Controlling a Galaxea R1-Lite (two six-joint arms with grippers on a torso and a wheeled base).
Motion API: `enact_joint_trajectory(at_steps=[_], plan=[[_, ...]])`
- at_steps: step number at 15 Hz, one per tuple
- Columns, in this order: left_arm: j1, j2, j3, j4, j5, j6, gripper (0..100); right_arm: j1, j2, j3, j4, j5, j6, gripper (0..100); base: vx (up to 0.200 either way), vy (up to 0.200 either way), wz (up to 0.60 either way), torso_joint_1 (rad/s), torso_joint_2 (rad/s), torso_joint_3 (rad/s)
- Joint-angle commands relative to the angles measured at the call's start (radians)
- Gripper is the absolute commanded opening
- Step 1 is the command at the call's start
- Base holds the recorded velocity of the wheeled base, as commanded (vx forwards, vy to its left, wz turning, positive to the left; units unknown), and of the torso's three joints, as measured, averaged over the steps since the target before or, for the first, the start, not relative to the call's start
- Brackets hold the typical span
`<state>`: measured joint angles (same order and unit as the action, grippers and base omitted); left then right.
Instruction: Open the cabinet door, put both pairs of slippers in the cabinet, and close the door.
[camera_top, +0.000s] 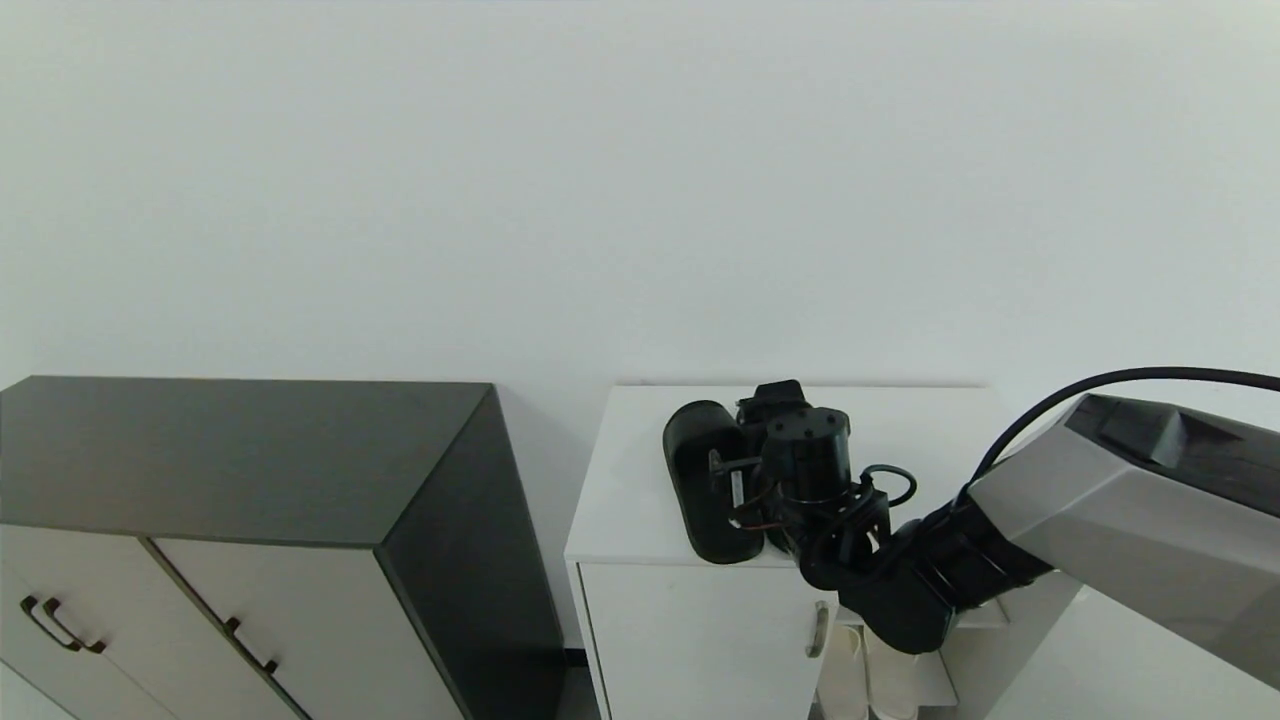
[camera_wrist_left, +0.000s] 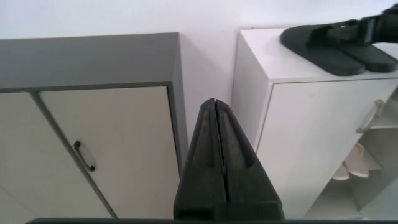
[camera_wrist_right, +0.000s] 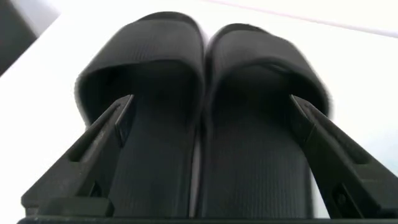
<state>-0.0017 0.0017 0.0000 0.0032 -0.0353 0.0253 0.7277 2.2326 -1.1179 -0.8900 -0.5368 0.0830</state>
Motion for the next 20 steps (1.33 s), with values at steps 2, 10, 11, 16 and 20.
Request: enact_joint_trajectory(at_steps=[2, 10, 11, 16, 20], plan=[[0.000, 0.000, 0.000, 0.000, 0.000, 0.001, 0, -0.008, -0.008, 0.013, -0.001, 0.063, 0.004, 100, 0.000, 0.000, 0.00, 0.000, 0.00, 0.000], [0.000, 0.000, 0.000, 0.000, 0.000, 0.001, 0, -0.044, 0.068, -0.036, 0.003, 0.123, 0.008, 100, 0.000, 0.000, 0.00, 0.000, 0.00, 0.000], [0.002, 0.000, 0.000, 0.000, 0.000, 0.001, 0, -0.045, 0.082, -0.054, 0.006, 0.123, 0.008, 100, 0.000, 0.000, 0.00, 0.000, 0.00, 0.000], [0.000, 0.000, 0.000, 0.000, -0.001, 0.002, 0, -0.082, 0.191, -0.194, 0.028, 0.120, 0.006, 100, 0.000, 0.000, 0.00, 0.000, 0.00, 0.000], [0.000, 0.000, 0.000, 0.000, -0.001, 0.002, 0, -0.091, 0.211, -0.227, 0.028, 0.118, 0.006, 0, 0.000, 0.000, 0.00, 0.000, 0.00, 0.000]])
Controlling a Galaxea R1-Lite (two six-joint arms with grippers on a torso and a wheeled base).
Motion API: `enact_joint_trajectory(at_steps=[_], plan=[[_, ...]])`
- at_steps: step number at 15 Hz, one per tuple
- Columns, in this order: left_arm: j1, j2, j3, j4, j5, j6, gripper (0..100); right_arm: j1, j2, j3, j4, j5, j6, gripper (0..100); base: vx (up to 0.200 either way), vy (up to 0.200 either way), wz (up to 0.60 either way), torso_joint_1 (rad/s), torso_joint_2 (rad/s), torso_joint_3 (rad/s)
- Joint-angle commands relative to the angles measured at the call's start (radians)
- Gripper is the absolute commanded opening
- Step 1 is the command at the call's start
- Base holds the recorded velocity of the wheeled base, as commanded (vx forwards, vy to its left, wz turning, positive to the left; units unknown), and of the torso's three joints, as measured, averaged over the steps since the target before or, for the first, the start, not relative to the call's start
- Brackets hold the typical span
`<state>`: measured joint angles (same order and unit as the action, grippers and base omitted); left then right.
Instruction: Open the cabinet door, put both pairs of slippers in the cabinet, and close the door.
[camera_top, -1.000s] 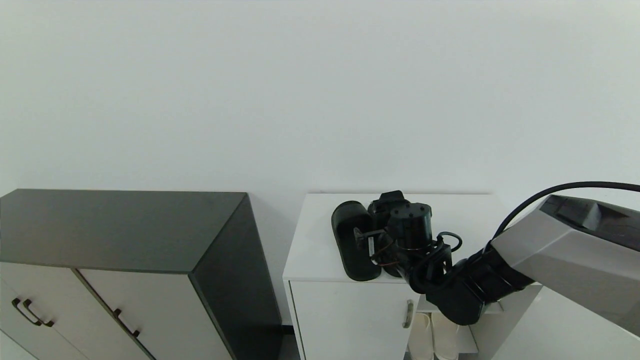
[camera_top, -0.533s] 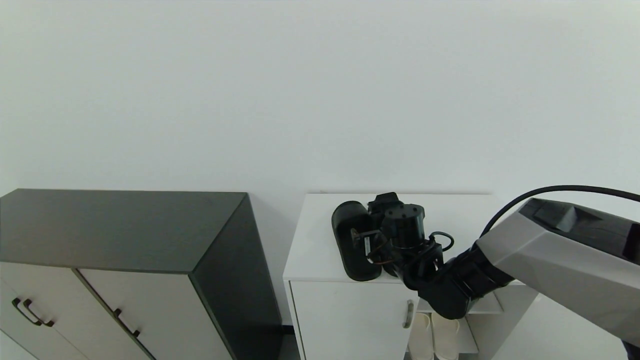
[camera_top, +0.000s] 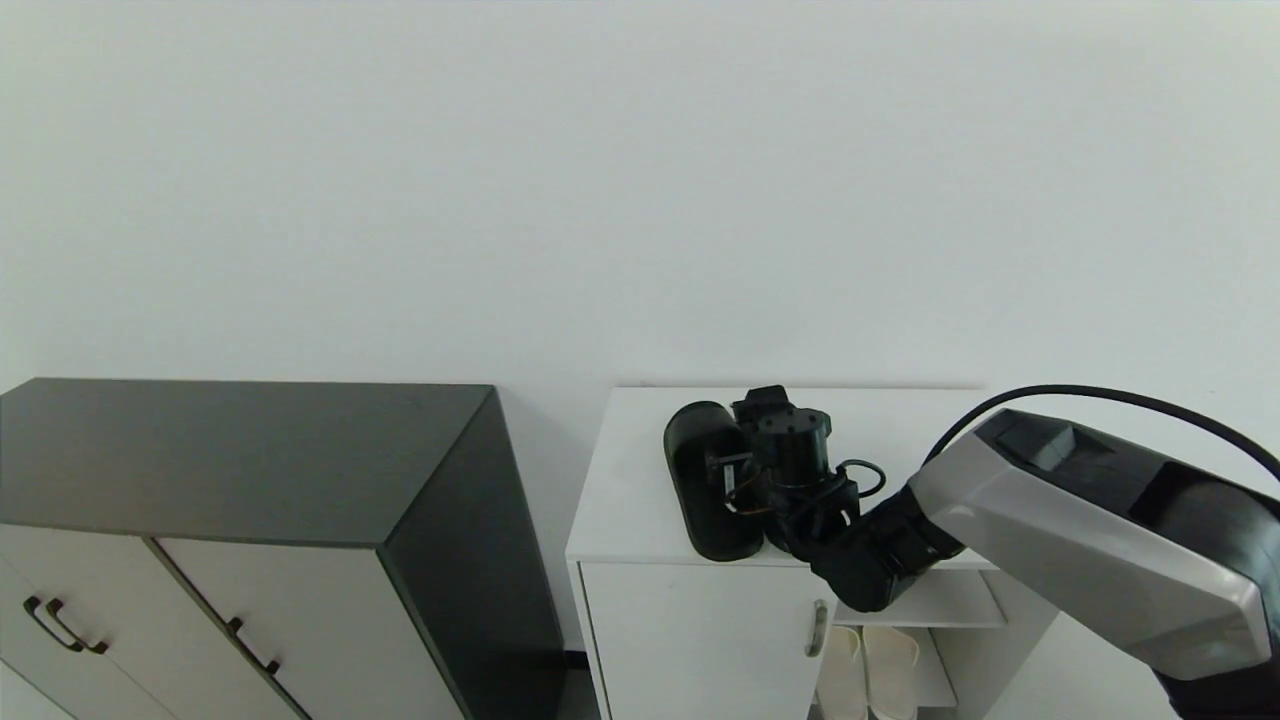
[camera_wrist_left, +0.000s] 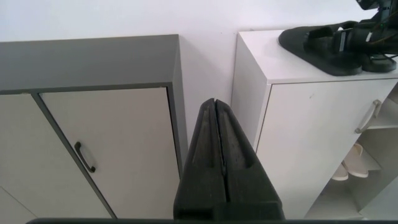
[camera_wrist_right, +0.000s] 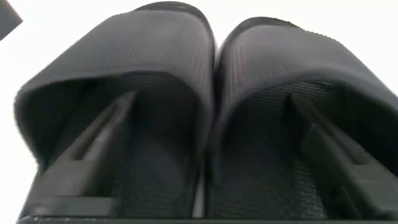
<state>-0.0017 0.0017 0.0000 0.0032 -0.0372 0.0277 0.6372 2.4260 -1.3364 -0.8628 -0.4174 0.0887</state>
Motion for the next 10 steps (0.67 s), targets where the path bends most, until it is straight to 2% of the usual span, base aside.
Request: enact_joint_trajectory(at_steps=[1, 6, 10], plan=[[0.002, 0.000, 0.000, 0.000, 0.000, 0.000, 0, -0.001, 0.016, -0.010, -0.002, -0.003, 0.000, 0, 0.000, 0.000, 0.00, 0.000, 0.00, 0.000], [0.000, 0.000, 0.000, 0.000, 0.000, 0.000, 0, 0.016, -0.002, 0.013, -0.033, -0.009, 0.000, 0, 0.000, 0.000, 0.00, 0.000, 0.00, 0.000], [0.000, 0.000, 0.000, 0.000, 0.000, 0.000, 0, 0.045, -0.150, 0.172, -0.068, -0.007, -0.003, 0, 0.000, 0.000, 0.00, 0.000, 0.00, 0.000]])
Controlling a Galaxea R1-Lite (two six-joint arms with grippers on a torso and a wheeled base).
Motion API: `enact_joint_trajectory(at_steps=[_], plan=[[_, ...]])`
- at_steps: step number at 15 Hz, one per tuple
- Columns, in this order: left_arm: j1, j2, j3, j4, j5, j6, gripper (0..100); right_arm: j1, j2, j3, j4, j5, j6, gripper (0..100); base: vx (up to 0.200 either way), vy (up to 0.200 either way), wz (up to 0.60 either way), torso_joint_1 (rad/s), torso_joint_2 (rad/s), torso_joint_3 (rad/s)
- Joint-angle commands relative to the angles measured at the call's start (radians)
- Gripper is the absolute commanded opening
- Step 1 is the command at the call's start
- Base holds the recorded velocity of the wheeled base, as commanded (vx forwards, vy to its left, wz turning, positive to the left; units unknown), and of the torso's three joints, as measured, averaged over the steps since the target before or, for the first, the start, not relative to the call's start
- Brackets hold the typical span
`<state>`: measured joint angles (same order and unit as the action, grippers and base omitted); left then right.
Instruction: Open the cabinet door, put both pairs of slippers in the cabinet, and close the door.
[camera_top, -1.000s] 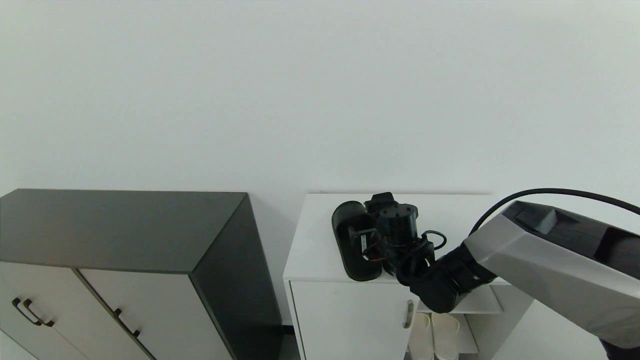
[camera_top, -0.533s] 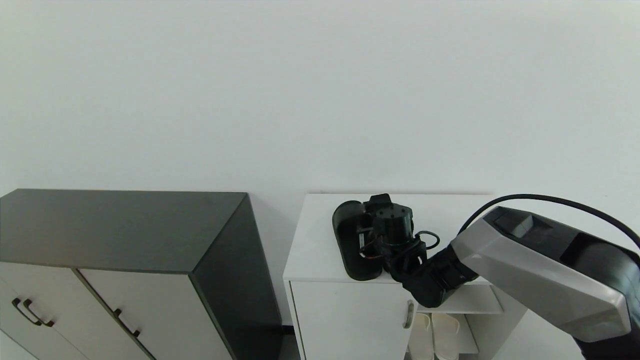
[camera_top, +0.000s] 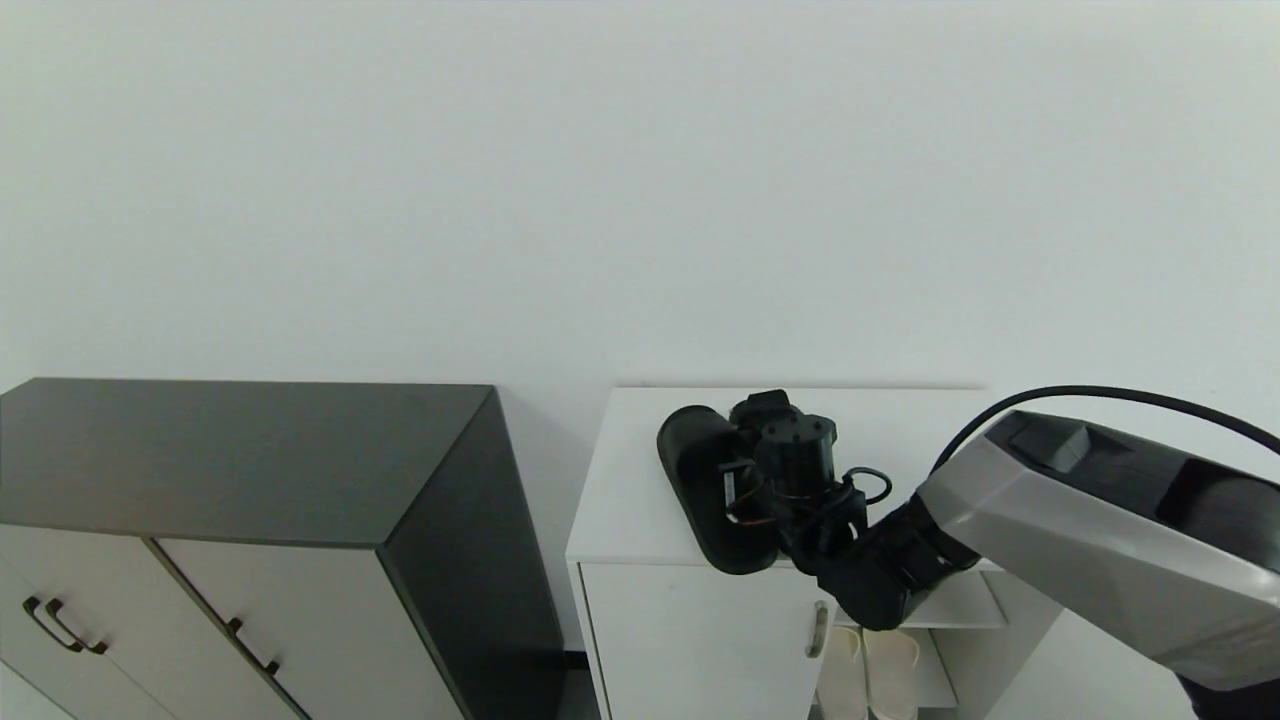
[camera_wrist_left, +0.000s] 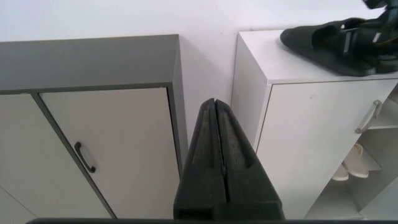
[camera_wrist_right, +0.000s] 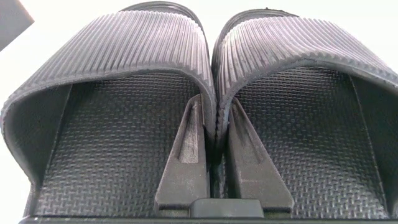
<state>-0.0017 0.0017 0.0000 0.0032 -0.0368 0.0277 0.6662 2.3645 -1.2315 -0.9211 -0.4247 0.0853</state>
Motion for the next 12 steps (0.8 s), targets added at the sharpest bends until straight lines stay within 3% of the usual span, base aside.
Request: enact_joint_trajectory(at_steps=[1, 7, 12], plan=[[0.000, 0.000, 0.000, 0.000, 0.000, 0.000, 0, 0.029, -0.146, 0.138, -0.025, 0.000, 0.001, 0, 0.000, 0.000, 0.00, 0.000, 0.00, 0.000], [0.000, 0.000, 0.000, 0.000, 0.000, 0.000, 0, 0.092, -0.407, 0.498, -0.081, -0.002, 0.004, 0, 0.000, 0.000, 0.00, 0.000, 0.00, 0.000], [0.000, 0.000, 0.000, 0.000, 0.000, 0.000, 0, 0.115, -0.422, 0.553, -0.087, -0.003, 0.002, 0, 0.000, 0.000, 0.00, 0.000, 0.00, 0.000]])
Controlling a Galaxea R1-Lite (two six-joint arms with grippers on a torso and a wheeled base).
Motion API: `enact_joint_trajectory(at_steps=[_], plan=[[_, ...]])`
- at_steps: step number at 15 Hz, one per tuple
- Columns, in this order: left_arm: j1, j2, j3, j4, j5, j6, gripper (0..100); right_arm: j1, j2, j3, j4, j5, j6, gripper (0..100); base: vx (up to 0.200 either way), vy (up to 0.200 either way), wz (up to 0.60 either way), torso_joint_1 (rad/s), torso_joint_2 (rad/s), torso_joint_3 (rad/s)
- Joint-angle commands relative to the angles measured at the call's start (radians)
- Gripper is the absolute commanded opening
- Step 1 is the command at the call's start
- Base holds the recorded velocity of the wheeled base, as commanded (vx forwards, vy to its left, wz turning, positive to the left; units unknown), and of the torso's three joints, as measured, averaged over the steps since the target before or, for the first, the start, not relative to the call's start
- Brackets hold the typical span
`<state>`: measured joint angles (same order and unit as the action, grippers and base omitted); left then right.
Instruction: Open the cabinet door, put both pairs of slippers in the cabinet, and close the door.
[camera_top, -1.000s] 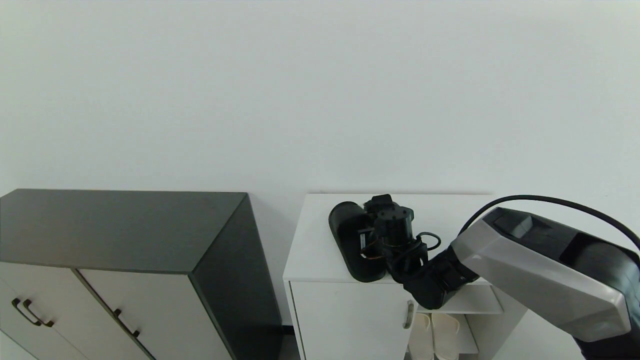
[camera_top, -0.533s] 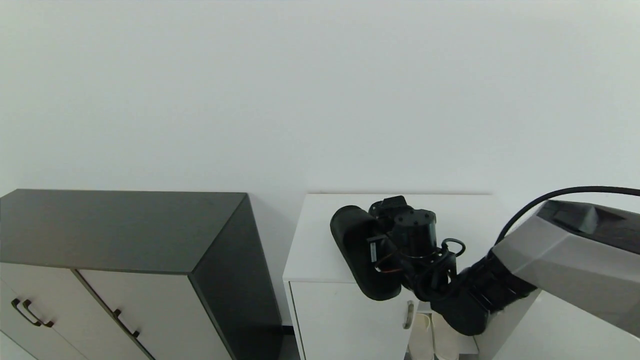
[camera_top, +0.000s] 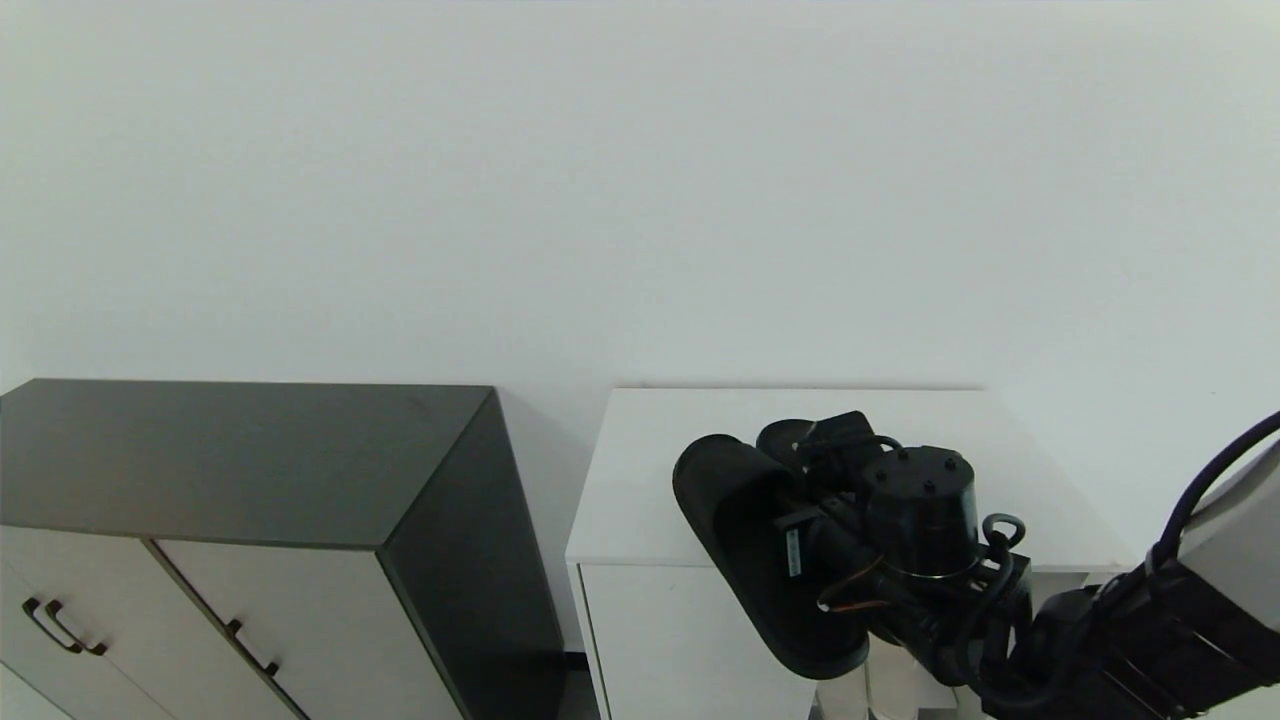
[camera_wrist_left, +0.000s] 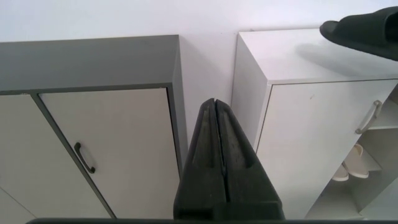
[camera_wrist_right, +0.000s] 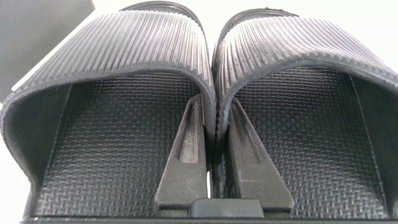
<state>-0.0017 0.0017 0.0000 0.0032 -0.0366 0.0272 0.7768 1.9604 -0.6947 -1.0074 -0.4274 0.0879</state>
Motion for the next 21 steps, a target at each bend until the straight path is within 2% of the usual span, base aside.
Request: enact_joint_trajectory(at_steps=[1, 5, 17, 21], plan=[[0.000, 0.000, 0.000, 0.000, 0.000, 0.000, 0, 0.004, -0.018, 0.018, -0.007, -0.001, -0.002, 0, 0.000, 0.000, 0.00, 0.000, 0.00, 0.000], [0.000, 0.000, 0.000, 0.000, 0.000, 0.000, 0, 0.012, 0.005, 0.017, -0.007, -0.002, -0.004, 0, 0.000, 0.000, 0.00, 0.000, 0.00, 0.000], [0.000, 0.000, 0.000, 0.000, 0.000, -0.001, 0, 0.019, 0.032, 0.020, -0.008, -0.007, -0.007, 0, -0.200, 0.000, 0.00, 0.004, 0.00, 0.003], [0.000, 0.000, 0.000, 0.000, 0.000, -0.001, 0, 0.019, 0.063, 0.034, -0.074, -0.014, -0.014, 0, -0.200, 0.000, 0.00, 0.002, 0.00, -0.001]])
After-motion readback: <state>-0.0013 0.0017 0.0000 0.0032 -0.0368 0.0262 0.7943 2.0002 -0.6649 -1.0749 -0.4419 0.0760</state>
